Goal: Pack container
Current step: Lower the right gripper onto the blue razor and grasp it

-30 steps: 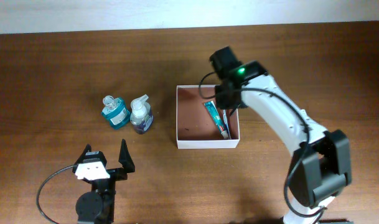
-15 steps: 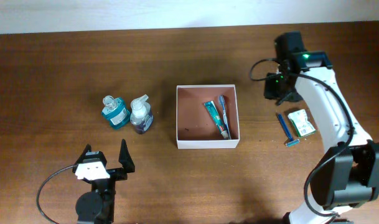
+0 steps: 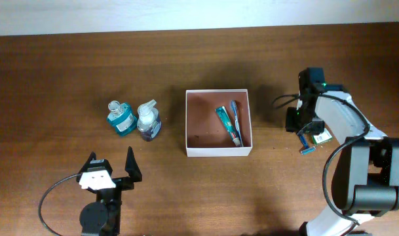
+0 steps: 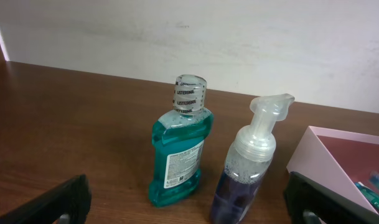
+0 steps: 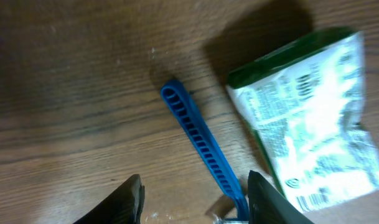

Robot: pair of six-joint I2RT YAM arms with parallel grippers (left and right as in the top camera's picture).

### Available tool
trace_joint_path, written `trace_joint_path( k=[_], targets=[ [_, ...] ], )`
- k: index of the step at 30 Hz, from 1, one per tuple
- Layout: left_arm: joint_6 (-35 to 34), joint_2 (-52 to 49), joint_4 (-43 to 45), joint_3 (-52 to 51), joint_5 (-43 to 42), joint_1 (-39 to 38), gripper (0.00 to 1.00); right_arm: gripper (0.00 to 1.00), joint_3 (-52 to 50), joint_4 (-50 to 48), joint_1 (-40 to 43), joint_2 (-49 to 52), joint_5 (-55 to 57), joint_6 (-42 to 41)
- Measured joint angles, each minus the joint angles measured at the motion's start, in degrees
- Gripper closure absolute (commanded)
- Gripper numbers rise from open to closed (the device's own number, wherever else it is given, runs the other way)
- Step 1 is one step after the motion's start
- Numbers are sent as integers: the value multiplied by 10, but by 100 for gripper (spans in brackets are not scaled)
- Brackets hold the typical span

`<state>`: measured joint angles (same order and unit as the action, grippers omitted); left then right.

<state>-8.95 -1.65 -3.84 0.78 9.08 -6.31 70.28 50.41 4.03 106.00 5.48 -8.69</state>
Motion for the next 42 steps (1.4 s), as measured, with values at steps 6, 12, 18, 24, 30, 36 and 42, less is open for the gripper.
trace_joint_path(
  k=[6,12,18,24,30,36,42],
  targets=[
    [0,0,0,0,0,0,1,63,-30,-31,0,1,-6,18],
    [0,0,0,0,0,0,1,67,-38,-49,0,1,-6,27],
    [0,0,0,0,0,0,1,69,-59,-76,0,0,-3,29],
    [0,0,0,0,0,0,0,74,-68,-82,0,-5,5,28],
    [0,0,0,0,0,0,1,57,-68,-73,0,-6,4,22],
    [0,0,0,0,0,0,1,42,-73,-75,0,-6,5,17],
    [0,0,0,0,0,0,1,40,-78,-85,0,-4,3,14]
  ],
)
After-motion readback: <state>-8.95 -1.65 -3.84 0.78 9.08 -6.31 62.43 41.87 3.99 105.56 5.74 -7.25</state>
